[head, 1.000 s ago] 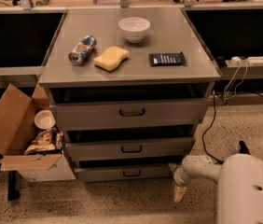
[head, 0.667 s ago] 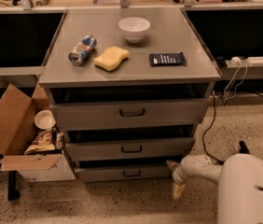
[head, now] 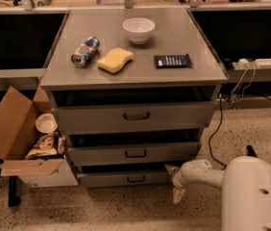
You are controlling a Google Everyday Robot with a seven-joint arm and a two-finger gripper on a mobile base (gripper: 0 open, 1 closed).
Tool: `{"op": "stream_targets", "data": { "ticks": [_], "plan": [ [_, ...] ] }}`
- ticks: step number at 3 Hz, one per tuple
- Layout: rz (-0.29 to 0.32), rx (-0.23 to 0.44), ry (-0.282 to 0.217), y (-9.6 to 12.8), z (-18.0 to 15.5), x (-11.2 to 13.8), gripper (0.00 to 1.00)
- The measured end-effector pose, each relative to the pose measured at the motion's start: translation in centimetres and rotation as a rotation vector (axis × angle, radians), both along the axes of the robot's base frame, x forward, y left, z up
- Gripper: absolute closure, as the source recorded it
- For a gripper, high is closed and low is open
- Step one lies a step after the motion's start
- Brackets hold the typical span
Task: Open bottom drawer
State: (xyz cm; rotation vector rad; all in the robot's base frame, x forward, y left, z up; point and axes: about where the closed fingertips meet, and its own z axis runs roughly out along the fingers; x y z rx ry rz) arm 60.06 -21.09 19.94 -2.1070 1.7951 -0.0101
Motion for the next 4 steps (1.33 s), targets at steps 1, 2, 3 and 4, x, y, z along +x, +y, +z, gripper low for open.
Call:
{"op": "stream_targets", "data": {
  "ticks": [1, 2, 3, 4],
  "plan": [
    [0.021, 0.038, 0.045, 1.0, -1.4, 0.8, 0.0],
    [0.032, 0.074, 0.078, 1.6, -2.4, 2.1, 0.03],
    [0.042, 0.093, 0.088, 2.1, -2.8, 2.8, 0.05],
    [0.067, 0.093, 0.113, 3.1, -3.5, 2.1, 0.24]
  ]
}}
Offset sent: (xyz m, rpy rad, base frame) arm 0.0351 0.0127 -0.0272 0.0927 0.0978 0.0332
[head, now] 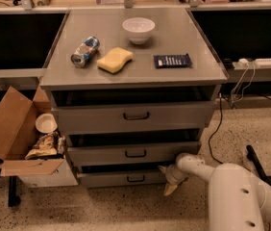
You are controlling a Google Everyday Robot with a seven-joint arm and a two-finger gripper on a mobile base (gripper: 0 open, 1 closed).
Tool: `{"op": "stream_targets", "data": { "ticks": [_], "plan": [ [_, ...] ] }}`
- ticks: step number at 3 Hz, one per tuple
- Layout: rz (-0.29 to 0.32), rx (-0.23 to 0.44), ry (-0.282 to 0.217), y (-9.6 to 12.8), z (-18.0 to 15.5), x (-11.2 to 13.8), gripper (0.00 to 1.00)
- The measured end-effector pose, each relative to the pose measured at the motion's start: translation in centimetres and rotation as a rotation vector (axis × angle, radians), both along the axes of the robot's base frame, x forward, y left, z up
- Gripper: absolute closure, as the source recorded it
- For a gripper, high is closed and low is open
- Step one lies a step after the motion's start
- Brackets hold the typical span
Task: Open bottom drawer
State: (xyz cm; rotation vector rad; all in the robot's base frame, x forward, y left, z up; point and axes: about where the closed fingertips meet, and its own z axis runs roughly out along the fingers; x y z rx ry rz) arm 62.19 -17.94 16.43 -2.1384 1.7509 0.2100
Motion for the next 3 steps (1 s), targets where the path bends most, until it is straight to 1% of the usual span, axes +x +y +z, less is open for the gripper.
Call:
{"op": "stream_targets", "data": {
  "ticks": [1, 2, 3],
  "plan": [
    [0.001, 0.0, 0.001, 0.1, 0.0, 0.0, 0.46],
    [0.002, -0.001, 0.001, 0.1, 0.7, -0.1, 0.77],
    [0.002, 0.0, 0.001, 0.1, 1.5, -0.1, 0.0]
  ]
}}
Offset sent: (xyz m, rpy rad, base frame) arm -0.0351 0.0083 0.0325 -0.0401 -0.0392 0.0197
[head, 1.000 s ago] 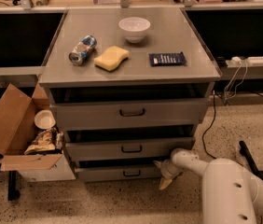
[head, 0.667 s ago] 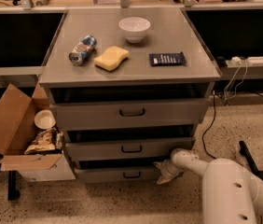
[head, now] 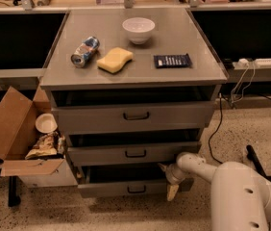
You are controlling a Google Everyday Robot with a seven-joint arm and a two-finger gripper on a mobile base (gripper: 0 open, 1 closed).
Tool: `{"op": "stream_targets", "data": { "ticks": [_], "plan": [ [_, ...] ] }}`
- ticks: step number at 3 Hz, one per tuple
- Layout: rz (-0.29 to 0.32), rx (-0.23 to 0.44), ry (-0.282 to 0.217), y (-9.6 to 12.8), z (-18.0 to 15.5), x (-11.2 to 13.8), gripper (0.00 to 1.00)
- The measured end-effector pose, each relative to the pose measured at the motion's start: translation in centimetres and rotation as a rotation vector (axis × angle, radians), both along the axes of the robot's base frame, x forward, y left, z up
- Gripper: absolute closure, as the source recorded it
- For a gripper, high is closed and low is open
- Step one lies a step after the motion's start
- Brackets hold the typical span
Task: Open bottom drawer
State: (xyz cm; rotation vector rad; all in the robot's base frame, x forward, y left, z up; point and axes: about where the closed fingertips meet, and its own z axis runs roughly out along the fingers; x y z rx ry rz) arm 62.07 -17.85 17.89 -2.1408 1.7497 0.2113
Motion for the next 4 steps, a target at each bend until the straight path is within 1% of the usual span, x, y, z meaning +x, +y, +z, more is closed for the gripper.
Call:
{"op": "stream_targets", "data": {
  "ticks": [1, 2, 3, 4],
  "plan": [
    [0.0, 0.0, 0.0, 0.0, 0.0, 0.0, 0.0],
    [0.019, -0.026, 0.047, 1.1, -1.4, -1.3, 0.0],
    [0.018, -0.053, 0.099, 2.7, -1.7, -3.5, 0.0],
    [0.009, -0.083, 0.154, 4.4, -1.4, -5.4, 0.18]
  ]
}}
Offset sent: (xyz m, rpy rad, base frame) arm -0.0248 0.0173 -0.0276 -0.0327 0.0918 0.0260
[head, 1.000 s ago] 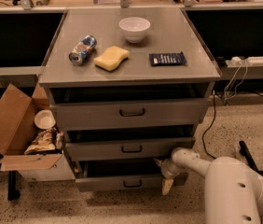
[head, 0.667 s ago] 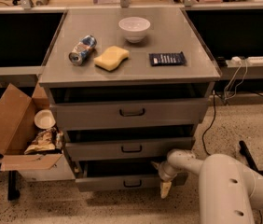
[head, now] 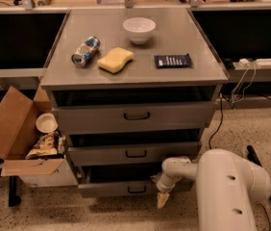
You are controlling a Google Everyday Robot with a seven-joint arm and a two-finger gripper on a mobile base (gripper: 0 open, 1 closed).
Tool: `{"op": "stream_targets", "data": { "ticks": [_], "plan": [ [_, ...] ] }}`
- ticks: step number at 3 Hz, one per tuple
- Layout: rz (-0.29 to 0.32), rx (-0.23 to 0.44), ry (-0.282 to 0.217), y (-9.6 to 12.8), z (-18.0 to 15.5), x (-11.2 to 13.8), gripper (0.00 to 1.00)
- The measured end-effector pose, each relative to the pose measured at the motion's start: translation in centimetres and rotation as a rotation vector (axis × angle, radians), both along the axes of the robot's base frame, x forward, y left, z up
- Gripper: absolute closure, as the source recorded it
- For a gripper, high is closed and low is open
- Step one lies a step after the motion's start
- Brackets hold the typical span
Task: Open bottom drawer
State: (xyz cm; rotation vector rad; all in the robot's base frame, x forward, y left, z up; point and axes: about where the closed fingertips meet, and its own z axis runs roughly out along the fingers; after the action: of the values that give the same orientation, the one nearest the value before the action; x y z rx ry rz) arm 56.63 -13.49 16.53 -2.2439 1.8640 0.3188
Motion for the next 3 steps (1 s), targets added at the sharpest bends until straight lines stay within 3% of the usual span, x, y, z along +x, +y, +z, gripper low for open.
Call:
{"op": "stream_targets", "data": {
  "ticks": [1, 2, 3],
  "plan": [
    [-0.012, -0.01, 0.064, 1.1, -0.3, -1.5, 0.43],
    [-0.012, -0.01, 0.064, 1.1, -0.1, -1.5, 0.65],
    [-0.007, -0.012, 0.095, 2.4, 0.6, -2.4, 0.88]
  ]
}}
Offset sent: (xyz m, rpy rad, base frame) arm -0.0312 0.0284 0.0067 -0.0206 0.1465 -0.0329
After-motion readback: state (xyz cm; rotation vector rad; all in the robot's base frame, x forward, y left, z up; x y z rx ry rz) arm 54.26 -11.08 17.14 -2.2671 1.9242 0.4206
